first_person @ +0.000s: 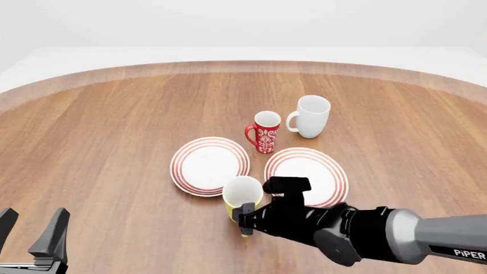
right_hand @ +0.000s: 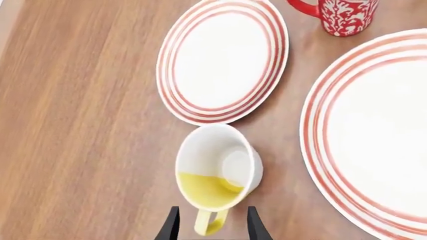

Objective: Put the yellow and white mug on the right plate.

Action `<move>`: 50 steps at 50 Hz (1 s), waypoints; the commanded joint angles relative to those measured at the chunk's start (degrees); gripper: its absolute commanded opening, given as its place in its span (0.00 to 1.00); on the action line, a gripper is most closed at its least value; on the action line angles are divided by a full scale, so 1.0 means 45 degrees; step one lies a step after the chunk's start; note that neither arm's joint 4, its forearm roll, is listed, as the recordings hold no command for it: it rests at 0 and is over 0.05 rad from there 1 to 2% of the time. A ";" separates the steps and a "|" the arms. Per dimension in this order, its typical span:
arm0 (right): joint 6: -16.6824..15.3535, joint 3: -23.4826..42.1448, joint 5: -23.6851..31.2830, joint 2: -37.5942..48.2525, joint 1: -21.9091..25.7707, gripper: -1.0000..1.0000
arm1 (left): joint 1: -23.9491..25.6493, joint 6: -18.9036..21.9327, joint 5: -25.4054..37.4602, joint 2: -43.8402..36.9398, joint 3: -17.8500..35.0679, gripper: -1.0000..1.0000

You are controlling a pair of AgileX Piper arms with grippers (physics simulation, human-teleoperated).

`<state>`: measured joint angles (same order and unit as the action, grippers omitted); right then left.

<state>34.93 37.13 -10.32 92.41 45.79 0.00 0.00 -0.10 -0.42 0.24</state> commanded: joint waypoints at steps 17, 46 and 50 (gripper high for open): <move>0.0294 -0.0174 -0.0462 0.0444 0.0237 1.00 | 0.0000 0.0000 0.0000 0.0000 0.0000 1.00; 0.0692 -0.0431 -0.1185 0.1123 0.0620 1.00 | 0.0000 0.0000 0.0000 0.0000 0.0000 1.00; 0.0731 -0.0479 -0.1258 0.1181 0.0627 1.00 | 0.0000 0.0000 0.0000 0.0000 0.0000 1.00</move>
<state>37.65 35.45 -15.15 97.12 48.11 0.00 0.00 -0.10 -0.42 0.24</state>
